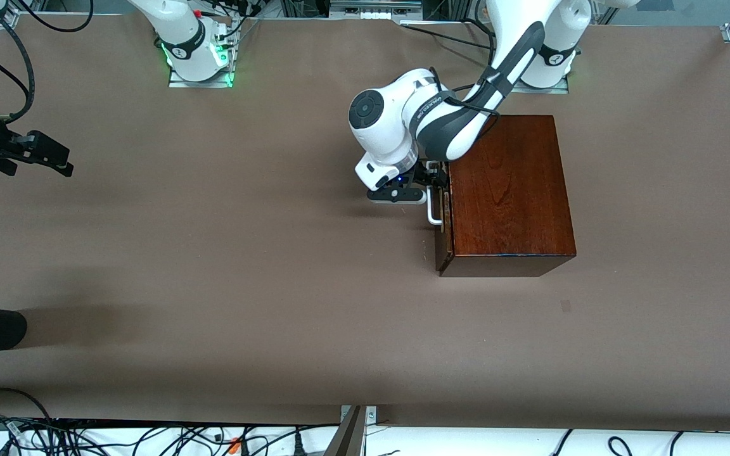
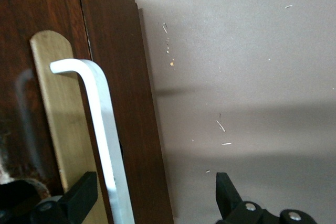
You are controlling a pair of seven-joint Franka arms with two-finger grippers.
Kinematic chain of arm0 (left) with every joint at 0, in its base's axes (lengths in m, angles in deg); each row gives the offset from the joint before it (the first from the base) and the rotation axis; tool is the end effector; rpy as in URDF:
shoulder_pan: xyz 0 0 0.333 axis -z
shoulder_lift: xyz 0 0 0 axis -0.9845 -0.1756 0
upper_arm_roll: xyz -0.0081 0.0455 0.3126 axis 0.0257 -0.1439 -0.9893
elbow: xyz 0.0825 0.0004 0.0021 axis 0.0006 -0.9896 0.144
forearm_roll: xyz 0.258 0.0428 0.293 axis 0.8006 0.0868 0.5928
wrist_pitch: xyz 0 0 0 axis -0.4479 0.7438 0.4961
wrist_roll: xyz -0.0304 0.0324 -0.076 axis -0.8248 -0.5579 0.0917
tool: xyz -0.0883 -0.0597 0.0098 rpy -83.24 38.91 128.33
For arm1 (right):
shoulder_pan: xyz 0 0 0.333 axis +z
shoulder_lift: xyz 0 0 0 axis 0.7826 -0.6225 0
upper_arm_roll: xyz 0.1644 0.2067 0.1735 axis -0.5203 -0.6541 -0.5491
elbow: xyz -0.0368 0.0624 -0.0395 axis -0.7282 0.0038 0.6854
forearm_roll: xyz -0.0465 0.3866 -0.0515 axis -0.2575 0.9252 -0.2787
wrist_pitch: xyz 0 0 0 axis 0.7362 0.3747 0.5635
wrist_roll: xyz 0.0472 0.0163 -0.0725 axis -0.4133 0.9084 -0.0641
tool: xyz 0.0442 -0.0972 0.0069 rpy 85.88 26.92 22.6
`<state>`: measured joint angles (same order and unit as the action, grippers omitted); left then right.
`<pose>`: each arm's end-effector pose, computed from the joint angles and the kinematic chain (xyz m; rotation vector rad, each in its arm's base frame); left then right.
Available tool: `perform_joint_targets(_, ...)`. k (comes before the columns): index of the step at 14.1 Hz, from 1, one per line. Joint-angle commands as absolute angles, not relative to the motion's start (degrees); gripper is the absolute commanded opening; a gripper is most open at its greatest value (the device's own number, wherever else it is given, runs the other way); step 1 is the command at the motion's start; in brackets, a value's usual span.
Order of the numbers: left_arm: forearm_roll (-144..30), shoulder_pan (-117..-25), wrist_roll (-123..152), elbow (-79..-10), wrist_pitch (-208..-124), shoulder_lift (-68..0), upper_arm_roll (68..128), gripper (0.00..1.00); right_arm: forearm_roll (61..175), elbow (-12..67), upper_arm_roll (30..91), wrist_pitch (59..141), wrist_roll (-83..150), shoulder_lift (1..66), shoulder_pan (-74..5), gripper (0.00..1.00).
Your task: Open drawer, take yellow block, close drawer
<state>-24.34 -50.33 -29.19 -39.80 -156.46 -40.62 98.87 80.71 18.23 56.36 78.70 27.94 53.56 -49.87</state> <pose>0.4690 -0.4483 0.2796 -2.7824 0.1872 0.0585 0.5774 0.0027 0.6023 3.1272 -0.0078 0.0319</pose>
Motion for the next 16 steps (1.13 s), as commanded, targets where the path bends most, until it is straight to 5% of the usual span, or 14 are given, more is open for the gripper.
perform_joint_targets(1,-22.7,-50.1,-30.7,-41.6,-158.1,-40.6,98.6,1.00,80.8,18.7,55.5,79.0,27.9,54.4,-50.7,1.00)
perform_joint_targets(16,-23.6,-49.1,-37.9,-40.4,-169.0,-43.6,98.8,1.00,80.8,18.8,55.5,79.0,27.9,54.4,-50.7,1.00)
